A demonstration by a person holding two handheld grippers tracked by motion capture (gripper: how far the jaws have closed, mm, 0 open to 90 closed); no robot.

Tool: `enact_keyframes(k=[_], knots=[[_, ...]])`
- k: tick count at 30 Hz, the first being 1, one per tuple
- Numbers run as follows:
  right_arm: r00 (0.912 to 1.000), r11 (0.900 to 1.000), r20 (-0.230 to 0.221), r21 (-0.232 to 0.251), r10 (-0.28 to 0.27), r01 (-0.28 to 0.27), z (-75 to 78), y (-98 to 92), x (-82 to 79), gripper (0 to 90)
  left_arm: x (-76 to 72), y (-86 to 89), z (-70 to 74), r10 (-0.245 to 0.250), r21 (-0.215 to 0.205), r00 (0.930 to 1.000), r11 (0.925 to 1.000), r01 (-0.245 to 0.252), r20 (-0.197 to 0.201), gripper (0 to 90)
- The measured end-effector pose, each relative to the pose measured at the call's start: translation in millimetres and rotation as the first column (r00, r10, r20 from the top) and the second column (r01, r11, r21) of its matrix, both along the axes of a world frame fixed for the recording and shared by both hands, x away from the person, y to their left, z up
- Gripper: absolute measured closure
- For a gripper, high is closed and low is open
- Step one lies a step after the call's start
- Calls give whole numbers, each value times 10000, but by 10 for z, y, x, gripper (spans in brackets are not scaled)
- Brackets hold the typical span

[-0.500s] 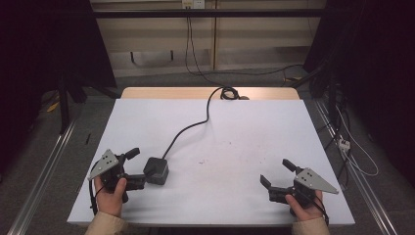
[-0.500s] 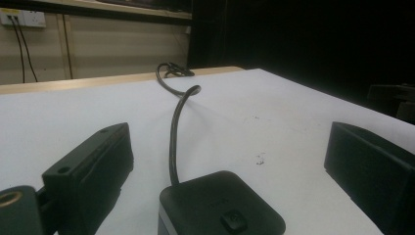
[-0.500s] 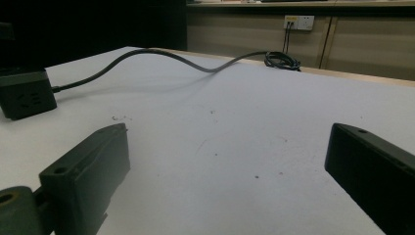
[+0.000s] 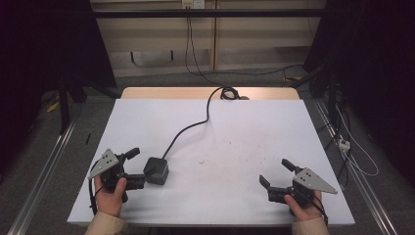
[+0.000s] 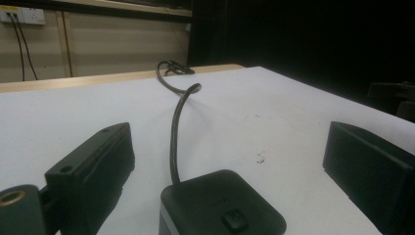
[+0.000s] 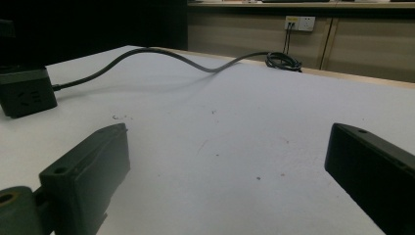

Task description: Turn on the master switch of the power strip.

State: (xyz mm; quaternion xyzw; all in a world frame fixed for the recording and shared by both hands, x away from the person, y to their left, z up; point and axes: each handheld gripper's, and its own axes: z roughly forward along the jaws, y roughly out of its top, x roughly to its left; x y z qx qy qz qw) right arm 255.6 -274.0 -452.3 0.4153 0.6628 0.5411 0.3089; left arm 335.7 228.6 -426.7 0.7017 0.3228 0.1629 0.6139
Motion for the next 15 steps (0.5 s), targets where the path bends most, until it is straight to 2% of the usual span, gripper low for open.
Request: enact_keyframes(k=[3, 6, 9, 10, 15], knots=[[10000, 10000, 6, 2, 44, -44, 0, 6, 5, 27, -2, 15, 14, 221, 249, 9998, 9994, -221, 8, 71], [9999, 9999, 8, -63, 109, -109, -2, 14, 5, 28, 3, 37, 28, 636, 218, 9980, 9977, -636, -9, 75], [9999, 9999, 15, -67, 116, -116, -1, 20, 6, 28, 4, 82, 29, 674, 82, 9977, 9977, -673, -119, 81], [9999, 9999, 24, -80, 146, -146, -2, 25, 7, 28, 3, 88, 31, 669, -27, 9976, 9978, -670, -167, 131], [9999, 9999, 47, -90, 146, -146, 0, 24, 5, 30, -9, 102, 46, 441, 119, 9988, 9990, -438, -226, 299]])
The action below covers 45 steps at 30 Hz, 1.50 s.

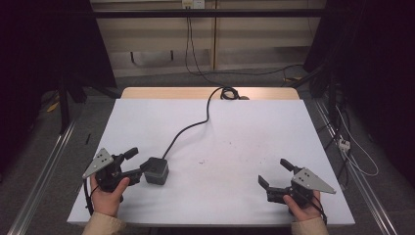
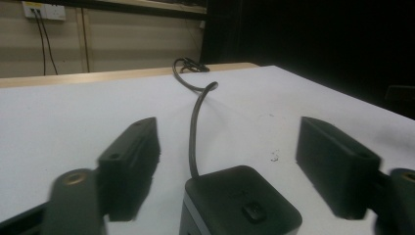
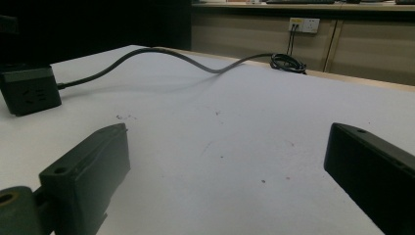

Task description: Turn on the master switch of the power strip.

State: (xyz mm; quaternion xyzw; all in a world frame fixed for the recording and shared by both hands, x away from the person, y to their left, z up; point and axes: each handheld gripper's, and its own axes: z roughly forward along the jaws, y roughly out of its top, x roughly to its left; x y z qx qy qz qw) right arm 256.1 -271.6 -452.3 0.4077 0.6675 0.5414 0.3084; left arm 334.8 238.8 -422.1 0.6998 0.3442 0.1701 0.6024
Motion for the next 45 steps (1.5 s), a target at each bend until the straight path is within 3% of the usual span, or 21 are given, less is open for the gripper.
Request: enact_keyframes(k=[6, 15, 29, 45], knots=[[10000, 10000, -10, 6, -65, 65, 2, -13, -7, 30, -16, -18, 3, -277, 282, 9996, 9992, 280, -113, 468], [10000, 10000, 0, 9, -91, 91, 3, -20, -12, 31, -18, -36, 5, -644, 621, 9977, 9959, 656, -206, 610], [10000, 10000, 9, -17, -69, 69, 7, -15, -9, 32, -28, -24, 5, -885, 921, 9954, 9915, 914, -361, 721], [10000, 10000, 9, 12, 16, -16, 8, -7, -6, 34, -26, -27, 0, -927, 1136, 9937, 9885, 994, -627, 789]])
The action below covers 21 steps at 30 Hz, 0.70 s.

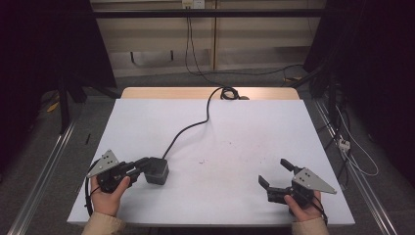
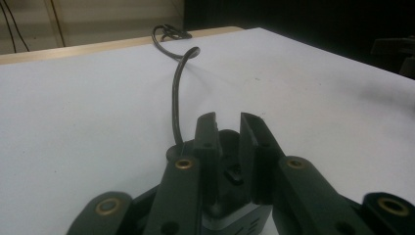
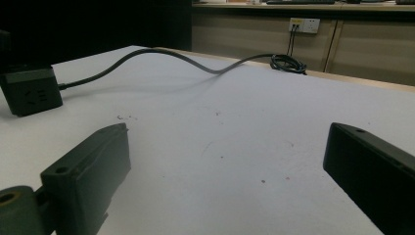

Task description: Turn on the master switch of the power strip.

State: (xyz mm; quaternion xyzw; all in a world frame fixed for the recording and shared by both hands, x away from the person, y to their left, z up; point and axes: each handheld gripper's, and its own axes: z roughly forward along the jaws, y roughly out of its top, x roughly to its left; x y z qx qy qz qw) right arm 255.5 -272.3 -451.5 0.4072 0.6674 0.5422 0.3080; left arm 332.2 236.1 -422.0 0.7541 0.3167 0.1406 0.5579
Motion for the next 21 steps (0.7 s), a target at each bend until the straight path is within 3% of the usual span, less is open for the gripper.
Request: enact_keyframes(k=[15, 21], knots=[[10000, 10000, 5, -18, -14, 14, 0, -2, 1, 37, 6, -32, -7, -353, 291, 9990, 9989, 362, -281, 868], [10000, 10000, 16, -25, -11, 11, 2, -1, -1, 37, 4, -61, -2, -494, 611, 9977, 9968, 522, -469, 900]])
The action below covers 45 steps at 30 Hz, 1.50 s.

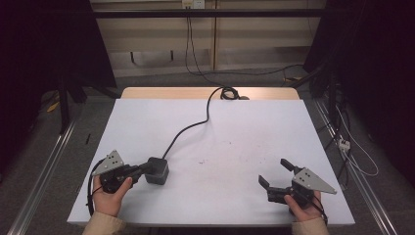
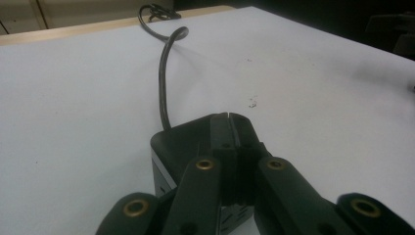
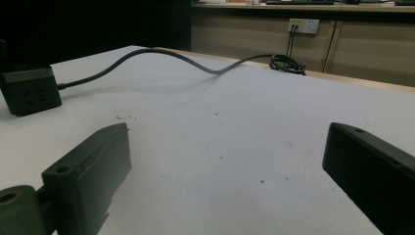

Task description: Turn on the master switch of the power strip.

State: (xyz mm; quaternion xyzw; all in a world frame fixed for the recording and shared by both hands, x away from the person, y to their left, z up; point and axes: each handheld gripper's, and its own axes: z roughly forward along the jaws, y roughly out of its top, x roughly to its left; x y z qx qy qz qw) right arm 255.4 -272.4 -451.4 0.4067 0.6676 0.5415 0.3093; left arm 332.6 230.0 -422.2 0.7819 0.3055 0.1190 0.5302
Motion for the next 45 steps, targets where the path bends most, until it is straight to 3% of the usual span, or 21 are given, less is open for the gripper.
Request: enact_keyframes(k=[42, 45], knots=[[10000, 10000, 19, -18, 59, -59, 5, 5, -3, 45, 38, -40, -33, 136, 284, 9999, 9995, -133, -102, 900], [10000, 10000, 38, -25, 59, -59, 6, 4, -3, 46, 38, -46, -39, 157, 253, 9996, 9996, -151, -248, 900]])
